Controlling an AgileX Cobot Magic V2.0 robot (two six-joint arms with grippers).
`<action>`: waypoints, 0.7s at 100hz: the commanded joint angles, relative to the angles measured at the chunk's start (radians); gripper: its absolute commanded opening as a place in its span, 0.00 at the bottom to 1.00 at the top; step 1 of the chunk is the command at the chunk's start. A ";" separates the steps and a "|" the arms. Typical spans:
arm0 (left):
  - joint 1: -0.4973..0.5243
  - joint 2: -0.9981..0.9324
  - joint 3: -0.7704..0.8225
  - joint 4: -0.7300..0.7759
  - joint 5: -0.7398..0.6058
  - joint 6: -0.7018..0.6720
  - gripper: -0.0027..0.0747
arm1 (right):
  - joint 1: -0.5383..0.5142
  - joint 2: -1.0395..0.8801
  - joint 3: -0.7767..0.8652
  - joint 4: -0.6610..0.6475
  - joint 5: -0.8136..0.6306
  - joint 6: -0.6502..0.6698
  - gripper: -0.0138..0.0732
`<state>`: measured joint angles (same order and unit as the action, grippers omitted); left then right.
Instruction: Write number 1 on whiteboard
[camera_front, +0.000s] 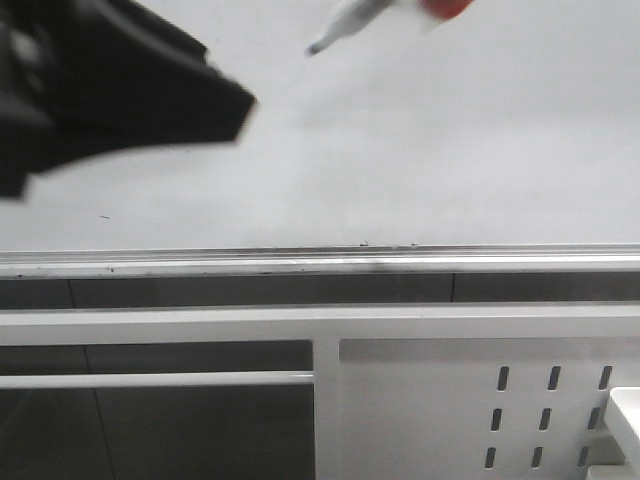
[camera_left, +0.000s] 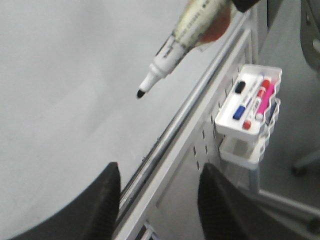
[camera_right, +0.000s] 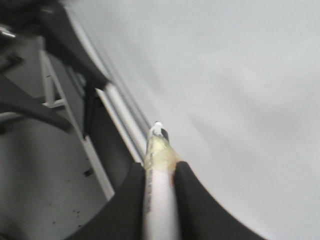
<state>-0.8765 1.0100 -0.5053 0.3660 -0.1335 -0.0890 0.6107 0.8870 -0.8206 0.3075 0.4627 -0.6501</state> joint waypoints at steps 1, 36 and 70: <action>0.025 -0.081 0.027 -0.093 -0.141 -0.006 0.32 | -0.050 -0.057 -0.027 0.004 -0.044 0.009 0.08; 0.224 -0.251 0.387 -0.460 -0.723 -0.017 0.01 | -0.062 -0.211 0.144 0.066 -0.236 0.009 0.08; 0.232 -0.247 0.425 -0.506 -0.830 -0.035 0.01 | -0.062 -0.085 0.155 0.066 -0.398 0.009 0.08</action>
<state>-0.6467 0.7609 -0.0559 -0.1357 -0.8720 -0.1109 0.5581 0.7689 -0.6397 0.3602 0.1894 -0.6446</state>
